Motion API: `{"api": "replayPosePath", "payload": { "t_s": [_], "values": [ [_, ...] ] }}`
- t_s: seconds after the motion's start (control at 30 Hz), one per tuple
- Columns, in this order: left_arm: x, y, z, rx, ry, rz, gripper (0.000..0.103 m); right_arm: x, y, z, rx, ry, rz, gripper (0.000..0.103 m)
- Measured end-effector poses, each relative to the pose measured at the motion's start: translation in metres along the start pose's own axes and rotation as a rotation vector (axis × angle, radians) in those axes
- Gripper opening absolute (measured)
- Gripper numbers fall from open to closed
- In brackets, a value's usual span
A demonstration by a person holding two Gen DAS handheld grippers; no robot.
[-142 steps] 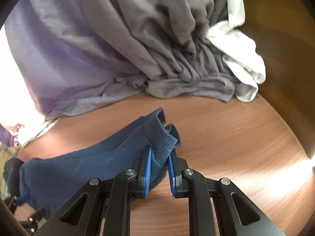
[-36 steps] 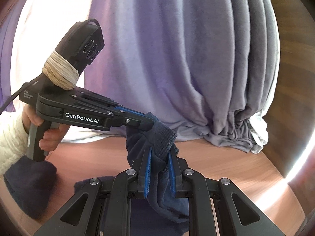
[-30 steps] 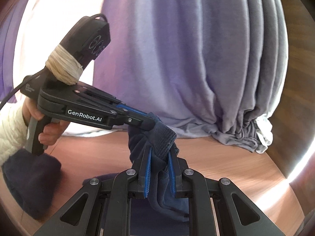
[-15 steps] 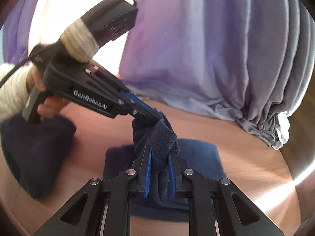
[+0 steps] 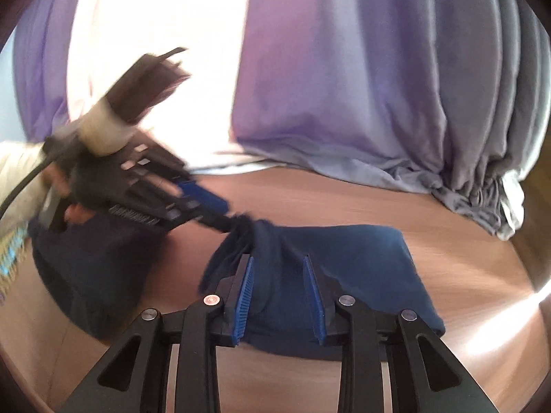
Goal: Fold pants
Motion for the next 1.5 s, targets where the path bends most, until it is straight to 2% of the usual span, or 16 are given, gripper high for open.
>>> {"api": "replayPosePath", "payload": {
  "t_s": [0.17, 0.3, 0.43, 0.5, 0.53, 0.57, 0.63, 0.9, 0.97, 1.03, 1.1, 1.2, 1.23, 1.3, 1.4, 1.5],
  "values": [
    [0.010, 0.011, -0.011, -0.092, 0.057, -0.058, 0.022, -0.010, -0.003, 0.017, 0.078, -0.051, 0.106, 0.032],
    [0.016, 0.019, 0.009, -0.126, 0.036, -0.067, 0.026, -0.021, -0.021, 0.029, 0.093, -0.063, 0.060, 0.032],
    [0.004, 0.015, 0.037, -0.099, -0.043, -0.077, 0.025, -0.038, -0.034, 0.049, 0.123, -0.125, 0.044, 0.032],
    [-0.002, 0.011, 0.041, -0.075, -0.058, -0.086, 0.016, -0.043, -0.038, 0.054, 0.118, -0.137, 0.031, 0.031],
    [-0.003, 0.010, 0.040, -0.073, -0.054, -0.085, 0.013, -0.043, -0.039, 0.054, 0.120, -0.134, 0.026, 0.029],
    [-0.006, 0.009, 0.038, -0.071, -0.057, -0.087, 0.012, -0.042, -0.041, 0.053, 0.126, -0.126, 0.015, 0.020],
    [-0.008, 0.010, 0.036, -0.071, -0.061, -0.087, 0.009, -0.043, -0.045, 0.053, 0.136, -0.132, -0.001, 0.019],
    [-0.025, 0.001, 0.050, 0.009, -0.114, -0.124, 0.011, -0.048, -0.052, 0.059, 0.194, -0.181, 0.003, 0.016],
    [-0.025, -0.002, 0.046, 0.033, -0.101, -0.159, 0.018, -0.050, -0.053, 0.060, 0.204, -0.186, 0.005, 0.017],
    [-0.025, -0.004, 0.036, 0.070, -0.077, -0.199, 0.025, -0.050, -0.053, 0.058, 0.218, -0.186, 0.007, 0.024],
    [-0.026, -0.008, 0.021, 0.182, -0.052, -0.234, 0.024, -0.047, -0.054, 0.050, 0.251, -0.189, 0.012, 0.042],
    [-0.025, 0.005, -0.013, 0.333, 0.018, -0.246, 0.033, -0.043, -0.049, 0.028, 0.253, -0.173, -0.007, 0.045],
    [-0.024, 0.015, -0.022, 0.338, 0.051, -0.249, 0.042, -0.042, -0.046, 0.021, 0.246, -0.159, -0.015, 0.045],
    [-0.025, 0.032, -0.035, 0.361, 0.088, -0.262, 0.048, -0.036, -0.029, 0.003, 0.220, -0.119, -0.020, 0.055],
    [-0.026, 0.051, -0.047, 0.386, 0.148, -0.340, 0.048, -0.026, 0.006, -0.021, 0.158, -0.041, 0.010, 0.068],
    [-0.031, 0.069, -0.046, 0.368, 0.200, -0.443, 0.048, -0.019, 0.051, -0.034, 0.064, 0.015, 0.052, 0.069]
  ]
}}
Point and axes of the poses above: each gripper's, at about its wrist camera, not at the fingertips, and z roughly the way its jaws point, y to its right, x to its top, the point moved 10 cm from there along z, roughly the way its jaws point, and after that the axes turned 3 degrees about -x, right-handed, at the moved point
